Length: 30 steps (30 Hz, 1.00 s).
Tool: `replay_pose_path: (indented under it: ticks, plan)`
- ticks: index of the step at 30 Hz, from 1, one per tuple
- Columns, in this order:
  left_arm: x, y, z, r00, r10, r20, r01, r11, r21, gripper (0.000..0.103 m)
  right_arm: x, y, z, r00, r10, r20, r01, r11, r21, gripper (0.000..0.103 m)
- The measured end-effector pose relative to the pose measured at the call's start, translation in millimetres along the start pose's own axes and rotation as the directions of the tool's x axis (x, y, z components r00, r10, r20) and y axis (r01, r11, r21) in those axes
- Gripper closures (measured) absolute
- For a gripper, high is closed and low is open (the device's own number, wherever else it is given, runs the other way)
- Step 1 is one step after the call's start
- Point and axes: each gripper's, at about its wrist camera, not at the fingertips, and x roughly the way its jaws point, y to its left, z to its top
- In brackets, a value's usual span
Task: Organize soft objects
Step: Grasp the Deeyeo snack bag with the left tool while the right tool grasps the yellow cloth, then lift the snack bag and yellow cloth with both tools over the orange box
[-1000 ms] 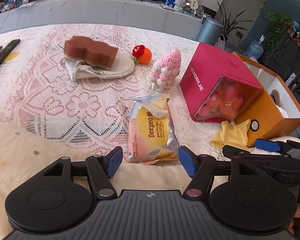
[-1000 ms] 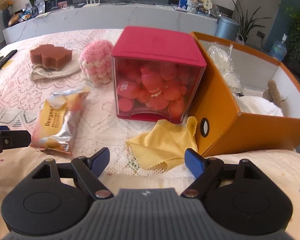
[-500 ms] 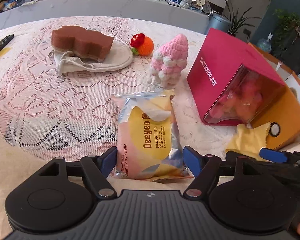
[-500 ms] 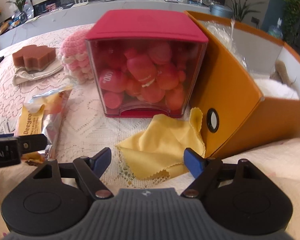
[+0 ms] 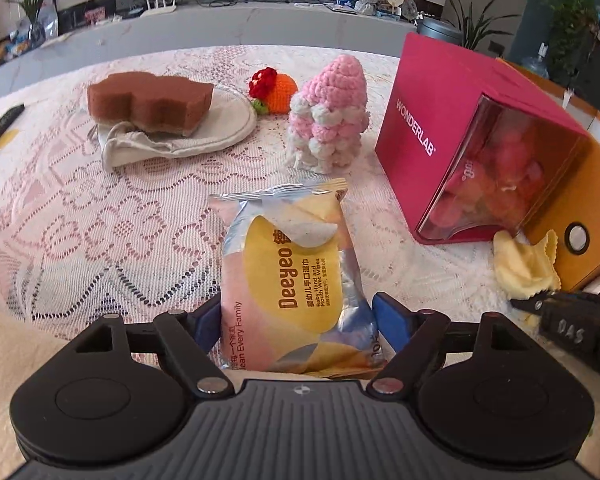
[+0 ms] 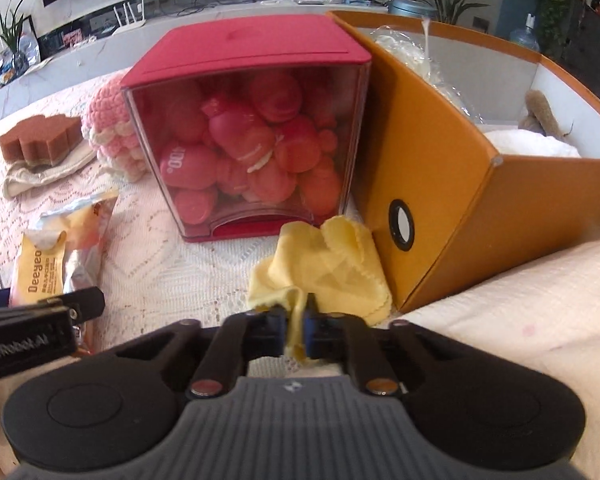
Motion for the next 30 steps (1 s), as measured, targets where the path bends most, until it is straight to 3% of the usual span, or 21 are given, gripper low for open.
replay_pose_path:
  ticks: [3, 5, 6, 13, 17, 22, 30]
  plan:
    - [1, -2, -1, 1.0, 0.02, 0.011, -0.02, 1.0, 0.009, 0.01, -3, 6, -2, 1.0, 0.005, 0.026, -0.004, 1.0, -0.031, 0.102]
    - [1, -2, -1, 1.0, 0.02, 0.016, -0.02, 1.0, 0.007, 0.016, -3, 8, -2, 1.0, 0.011, 0.026, -0.009, 0.999, -0.046, 0.101]
    - [0, -2, -1, 0.999, 0.032, 0.02, -0.032, 0.999, 0.006, 0.026, -3, 7, -2, 1.0, 0.011, 0.025, -0.01, 0.999, -0.047, 0.101]
    - [-6, 1, -1, 0.998, 0.039, 0.039, -0.038, 0.999, -0.006, 0.041, -4, 5, -1, 0.999, 0.026, 0.031, -0.025, 0.999, -0.038, 0.101]
    - [-13, 5, -1, 0.998, 0.031, 0.056, -0.03, 0.999, -0.019, 0.044, -8, 4, -2, 0.998, 0.04, 0.044, -0.038, 0.999, -0.033, 0.101]
    - [-36, 4, -2, 0.989, 0.026, 0.144, -0.028, 1.0, 0.009, 0.044, -21, 2, -4, 0.994, 0.066, 0.087, -0.064, 0.997, -0.032, 0.102]
    - [-73, 13, 0, 0.983, -0.002, 0.183, 0.005, 1.0, -0.018, 0.044, -54, -4, -4, 0.981, 0.102, 0.166, -0.101, 0.995, -0.016, 0.103]
